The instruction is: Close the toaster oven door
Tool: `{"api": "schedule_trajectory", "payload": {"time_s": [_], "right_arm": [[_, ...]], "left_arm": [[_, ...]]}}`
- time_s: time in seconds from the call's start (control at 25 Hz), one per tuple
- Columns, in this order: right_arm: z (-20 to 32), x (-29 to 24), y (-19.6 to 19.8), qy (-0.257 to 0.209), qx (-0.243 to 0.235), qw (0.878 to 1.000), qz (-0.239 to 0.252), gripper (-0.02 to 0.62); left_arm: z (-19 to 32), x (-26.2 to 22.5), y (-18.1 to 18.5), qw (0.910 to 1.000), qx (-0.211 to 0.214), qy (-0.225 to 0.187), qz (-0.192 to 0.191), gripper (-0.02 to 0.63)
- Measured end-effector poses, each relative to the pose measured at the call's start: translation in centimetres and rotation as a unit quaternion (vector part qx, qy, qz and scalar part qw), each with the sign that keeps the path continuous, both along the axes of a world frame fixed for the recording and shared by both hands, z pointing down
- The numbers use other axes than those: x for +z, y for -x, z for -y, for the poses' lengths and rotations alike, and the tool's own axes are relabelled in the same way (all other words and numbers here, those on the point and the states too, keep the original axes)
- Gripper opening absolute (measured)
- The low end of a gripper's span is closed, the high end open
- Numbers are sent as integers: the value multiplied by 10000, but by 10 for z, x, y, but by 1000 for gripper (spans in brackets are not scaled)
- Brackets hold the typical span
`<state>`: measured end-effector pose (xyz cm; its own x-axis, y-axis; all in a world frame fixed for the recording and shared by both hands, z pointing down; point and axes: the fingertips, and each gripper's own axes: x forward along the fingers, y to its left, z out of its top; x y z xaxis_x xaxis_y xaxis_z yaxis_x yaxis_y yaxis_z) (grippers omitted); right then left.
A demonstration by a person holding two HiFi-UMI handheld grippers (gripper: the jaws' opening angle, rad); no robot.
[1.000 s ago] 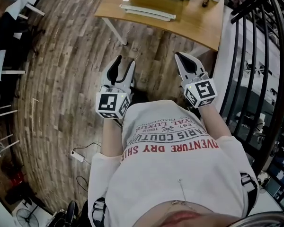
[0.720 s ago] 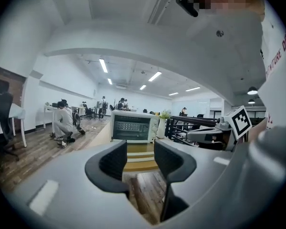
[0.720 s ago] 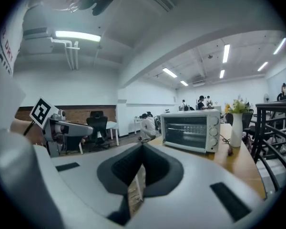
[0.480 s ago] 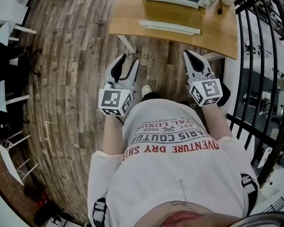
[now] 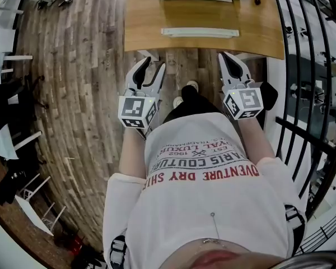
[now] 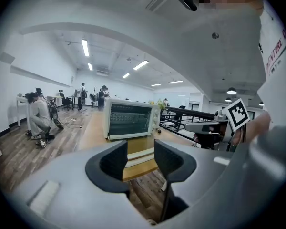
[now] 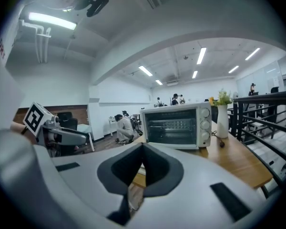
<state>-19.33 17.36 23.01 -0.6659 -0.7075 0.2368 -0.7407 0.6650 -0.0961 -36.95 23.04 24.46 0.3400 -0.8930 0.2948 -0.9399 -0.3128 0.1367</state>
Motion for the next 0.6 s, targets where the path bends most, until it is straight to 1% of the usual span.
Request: {"api": "schedule_trajectory", "payload": {"time_s": [0.12, 0.32, 0.44, 0.6], "right_arm": [[16, 6, 1, 19, -37, 10000, 13, -14], [47, 22, 2, -88, -217, 9997, -70, -14], [64, 34, 3, -53, -367, 9992, -119, -14], [75, 52, 2, 47, -503, 9985, -188, -14]], "left_arm": [[19, 20, 0, 9999, 52, 164, 20, 184], [51, 72, 0, 9977, -1, 680, -16, 184], [70, 95, -2, 9964, -29, 850, -63, 184], [85, 131, -3, 9939, -88, 1100, 20, 184]]}}
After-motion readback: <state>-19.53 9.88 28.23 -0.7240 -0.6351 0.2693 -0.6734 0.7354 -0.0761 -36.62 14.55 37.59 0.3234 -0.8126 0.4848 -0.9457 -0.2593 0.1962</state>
